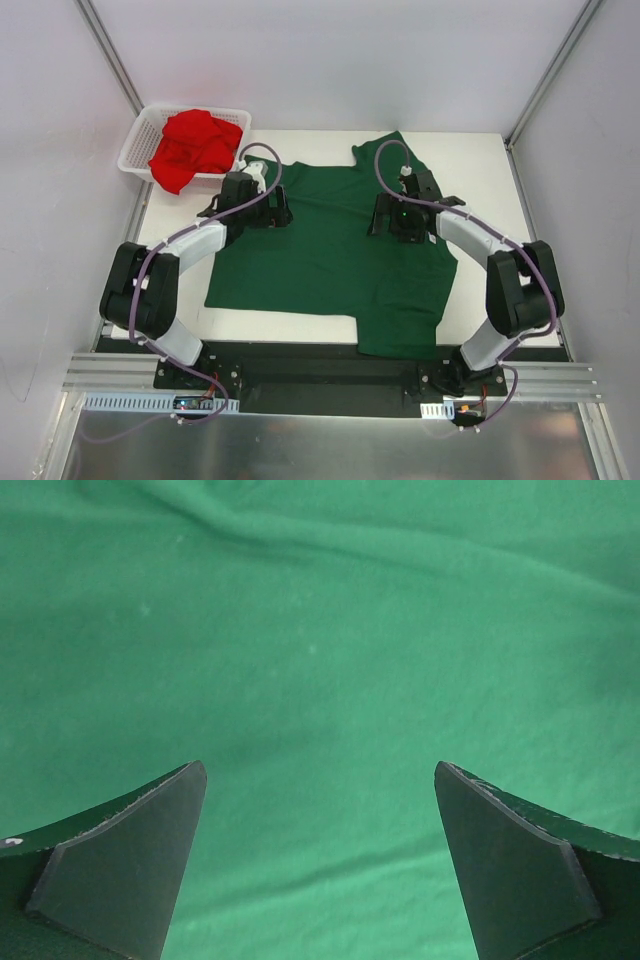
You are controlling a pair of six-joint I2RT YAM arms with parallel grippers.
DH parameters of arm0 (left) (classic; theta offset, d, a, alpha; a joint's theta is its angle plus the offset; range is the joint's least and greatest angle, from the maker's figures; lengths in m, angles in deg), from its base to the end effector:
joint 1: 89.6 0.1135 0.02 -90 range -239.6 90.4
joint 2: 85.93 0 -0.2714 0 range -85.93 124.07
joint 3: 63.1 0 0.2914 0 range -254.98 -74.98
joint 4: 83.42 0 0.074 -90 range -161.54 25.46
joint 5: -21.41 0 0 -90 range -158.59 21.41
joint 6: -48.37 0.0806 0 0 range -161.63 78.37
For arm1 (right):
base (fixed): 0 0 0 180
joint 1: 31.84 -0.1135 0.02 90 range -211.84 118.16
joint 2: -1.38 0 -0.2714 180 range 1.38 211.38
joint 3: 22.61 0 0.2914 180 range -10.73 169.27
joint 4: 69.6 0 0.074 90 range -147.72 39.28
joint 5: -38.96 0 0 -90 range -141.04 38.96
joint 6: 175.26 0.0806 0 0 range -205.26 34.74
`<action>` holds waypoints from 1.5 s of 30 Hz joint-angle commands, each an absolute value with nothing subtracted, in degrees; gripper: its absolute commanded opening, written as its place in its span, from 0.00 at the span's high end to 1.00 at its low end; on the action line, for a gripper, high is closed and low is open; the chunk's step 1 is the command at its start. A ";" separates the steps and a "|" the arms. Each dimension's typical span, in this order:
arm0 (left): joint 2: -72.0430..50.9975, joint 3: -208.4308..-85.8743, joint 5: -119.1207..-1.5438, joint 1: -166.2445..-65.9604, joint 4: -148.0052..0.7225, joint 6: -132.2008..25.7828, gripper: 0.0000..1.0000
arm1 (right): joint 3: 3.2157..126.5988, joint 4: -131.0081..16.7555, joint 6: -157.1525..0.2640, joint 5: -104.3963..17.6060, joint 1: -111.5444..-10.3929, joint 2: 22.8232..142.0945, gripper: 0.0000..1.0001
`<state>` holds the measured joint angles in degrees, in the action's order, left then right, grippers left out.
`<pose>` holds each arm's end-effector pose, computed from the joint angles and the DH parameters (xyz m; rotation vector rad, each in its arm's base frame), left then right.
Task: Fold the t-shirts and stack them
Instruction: Flatten out the tshirt
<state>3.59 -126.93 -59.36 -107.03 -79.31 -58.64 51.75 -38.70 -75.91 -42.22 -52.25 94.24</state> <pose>0.3907 -0.1362 0.1823 0.1073 2.1253 -0.5287 0.3798 0.1545 0.1754 -0.3073 2.4447 0.4175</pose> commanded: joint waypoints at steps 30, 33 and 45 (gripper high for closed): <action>21.20 -140.54 -54.09 -102.61 -84.20 -58.50 0.01 | 73.12 -31.18 -79.46 -36.54 -43.62 115.28 0.00; 22.78 -142.57 -54.18 -102.61 -82.35 -58.07 0.01 | 74.35 -30.48 -79.98 -35.92 -43.27 115.90 0.04; 26.31 -149.42 -54.44 -102.52 -73.74 -56.66 0.01 | 80.32 -26.08 -82.88 -33.63 -43.00 121.43 0.04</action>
